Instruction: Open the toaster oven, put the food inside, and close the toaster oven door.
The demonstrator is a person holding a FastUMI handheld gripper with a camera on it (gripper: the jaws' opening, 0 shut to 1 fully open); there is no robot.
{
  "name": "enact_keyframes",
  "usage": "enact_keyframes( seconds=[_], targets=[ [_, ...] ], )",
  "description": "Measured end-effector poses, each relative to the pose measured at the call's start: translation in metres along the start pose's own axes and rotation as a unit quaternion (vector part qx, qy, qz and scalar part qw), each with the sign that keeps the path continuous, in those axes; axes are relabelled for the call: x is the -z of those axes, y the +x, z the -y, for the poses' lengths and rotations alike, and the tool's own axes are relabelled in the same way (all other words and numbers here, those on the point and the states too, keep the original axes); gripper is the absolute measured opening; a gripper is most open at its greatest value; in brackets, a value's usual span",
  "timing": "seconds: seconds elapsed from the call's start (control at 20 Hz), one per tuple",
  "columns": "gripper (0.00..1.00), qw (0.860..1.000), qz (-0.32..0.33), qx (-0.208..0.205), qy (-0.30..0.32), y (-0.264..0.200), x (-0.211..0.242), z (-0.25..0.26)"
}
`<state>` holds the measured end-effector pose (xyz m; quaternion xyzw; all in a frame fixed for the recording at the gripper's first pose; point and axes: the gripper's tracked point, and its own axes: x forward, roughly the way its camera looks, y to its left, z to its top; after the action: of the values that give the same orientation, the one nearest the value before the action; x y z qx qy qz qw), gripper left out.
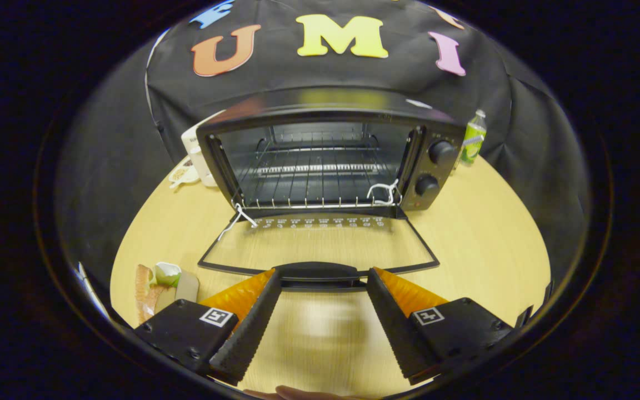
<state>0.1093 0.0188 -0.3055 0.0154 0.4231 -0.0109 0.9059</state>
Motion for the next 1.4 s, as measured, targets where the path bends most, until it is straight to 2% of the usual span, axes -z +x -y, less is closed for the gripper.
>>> enact_keyframes(
  seconds=[0.1, 0.25, 0.35, 0.45, 0.55, 0.65, 0.75, 1.0, 1.3, 1.4],
  targets=[
    [1.0, 0.999, -0.004, -0.036, 0.019, 0.003, 0.003, -0.008],
    [1.0, 0.999, -0.001, -0.048, 0.019, -0.001, 0.001, -0.008],
    [0.99, 0.997, 0.004, -0.076, 0.017, -0.008, -0.003, -0.017],
    [0.99, 0.991, 0.005, -0.128, 0.027, -0.025, -0.006, -0.039],
    [0.99, 0.984, -0.024, -0.171, 0.035, -0.041, -0.001, -0.056],
    [0.97, 0.972, -0.052, -0.225, 0.046, -0.056, 0.004, -0.08],
    [0.94, 0.963, -0.067, -0.258, 0.038, -0.065, 0.007, -0.097],
    [0.88, 0.949, -0.109, -0.295, -0.017, -0.072, 0.029, -0.132],
    [0.82, 0.94, -0.128, -0.312, -0.043, -0.072, 0.033, -0.158],
    [0.77, 0.935, -0.148, -0.32, -0.042, -0.069, 0.038, -0.164]
  ],
)
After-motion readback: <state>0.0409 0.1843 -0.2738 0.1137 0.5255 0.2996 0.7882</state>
